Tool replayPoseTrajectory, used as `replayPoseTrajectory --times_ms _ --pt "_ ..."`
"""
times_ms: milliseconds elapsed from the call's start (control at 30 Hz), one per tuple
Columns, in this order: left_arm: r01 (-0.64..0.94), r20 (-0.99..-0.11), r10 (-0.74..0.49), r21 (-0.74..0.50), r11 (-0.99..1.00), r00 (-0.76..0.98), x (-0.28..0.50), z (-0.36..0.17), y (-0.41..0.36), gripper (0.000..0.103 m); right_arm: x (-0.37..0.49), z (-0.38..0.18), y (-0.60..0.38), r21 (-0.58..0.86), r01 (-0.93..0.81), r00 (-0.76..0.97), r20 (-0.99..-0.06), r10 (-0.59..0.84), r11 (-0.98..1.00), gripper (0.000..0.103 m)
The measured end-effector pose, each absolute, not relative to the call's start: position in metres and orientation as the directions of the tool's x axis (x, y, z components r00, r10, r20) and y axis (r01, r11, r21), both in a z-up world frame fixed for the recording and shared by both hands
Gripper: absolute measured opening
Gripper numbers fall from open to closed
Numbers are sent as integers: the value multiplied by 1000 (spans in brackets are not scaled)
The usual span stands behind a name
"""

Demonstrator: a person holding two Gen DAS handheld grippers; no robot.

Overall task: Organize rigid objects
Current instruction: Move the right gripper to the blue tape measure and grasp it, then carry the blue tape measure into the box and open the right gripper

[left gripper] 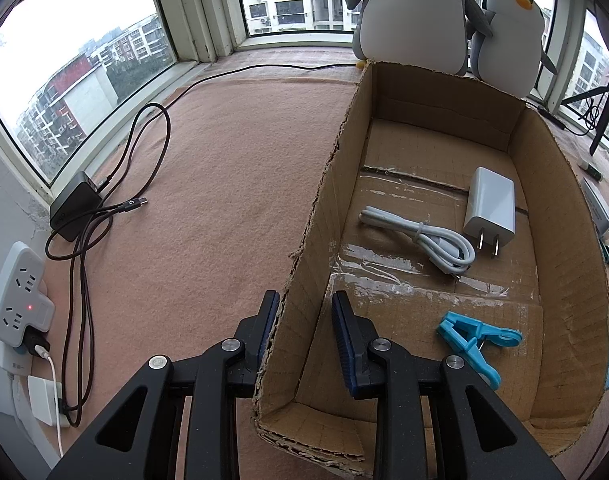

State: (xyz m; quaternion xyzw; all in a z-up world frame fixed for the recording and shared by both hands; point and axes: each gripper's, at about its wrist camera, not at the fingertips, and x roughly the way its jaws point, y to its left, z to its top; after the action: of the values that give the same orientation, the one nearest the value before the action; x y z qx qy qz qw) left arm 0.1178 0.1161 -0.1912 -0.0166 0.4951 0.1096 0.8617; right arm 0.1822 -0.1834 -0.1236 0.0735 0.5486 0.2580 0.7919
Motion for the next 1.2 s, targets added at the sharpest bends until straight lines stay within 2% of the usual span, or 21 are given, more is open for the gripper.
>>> replayPoseTrajectory --times_ms 433,767,967,1200 --pt "-205 -857 173 80 975 486 118 -191 116 29 197 -154 -173 307 -337 240 -886 397 890 57" --pt "-204 -856 172 80 976 487 118 -191 116 29 182 -162 -156 172 -416 253 -921 296 893 57" --pt "-205 -857 172 80 976 487 117 -191 117 29 170 -163 -144 45 -465 297 -933 203 884 46" --pt "-205 -856 172 79 976 487 117 -191 116 29 165 -161 -145 55 -450 304 -929 211 891 46"
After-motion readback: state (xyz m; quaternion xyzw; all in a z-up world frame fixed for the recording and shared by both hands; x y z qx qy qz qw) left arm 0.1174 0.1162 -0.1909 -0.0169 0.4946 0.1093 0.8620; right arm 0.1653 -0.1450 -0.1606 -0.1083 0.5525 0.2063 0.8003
